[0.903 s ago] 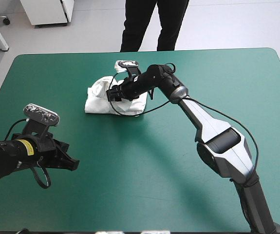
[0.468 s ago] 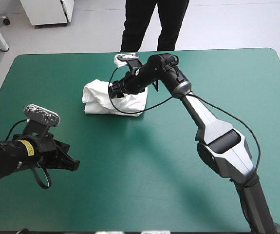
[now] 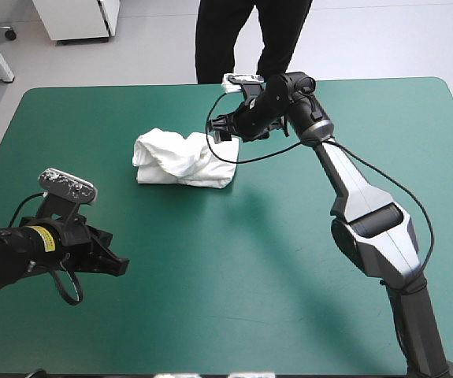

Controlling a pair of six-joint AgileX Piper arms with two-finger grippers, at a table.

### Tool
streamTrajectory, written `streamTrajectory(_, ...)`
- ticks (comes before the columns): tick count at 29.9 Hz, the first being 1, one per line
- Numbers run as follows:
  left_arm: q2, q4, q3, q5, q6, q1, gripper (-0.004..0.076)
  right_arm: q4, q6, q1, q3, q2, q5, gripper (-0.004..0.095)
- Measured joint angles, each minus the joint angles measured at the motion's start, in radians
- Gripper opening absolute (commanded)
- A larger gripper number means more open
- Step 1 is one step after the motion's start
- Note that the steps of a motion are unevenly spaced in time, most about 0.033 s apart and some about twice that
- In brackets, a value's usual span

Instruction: Fold the cloth

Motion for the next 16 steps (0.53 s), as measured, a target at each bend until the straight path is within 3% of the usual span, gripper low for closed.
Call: streamTrajectory(16, 0.000, 0.016, 0.000, 0.000, 0.000, 0.000, -0.0009, 0.032, 0.024, -0.001, -0.003, 0.170, -0.006, 0.0624)
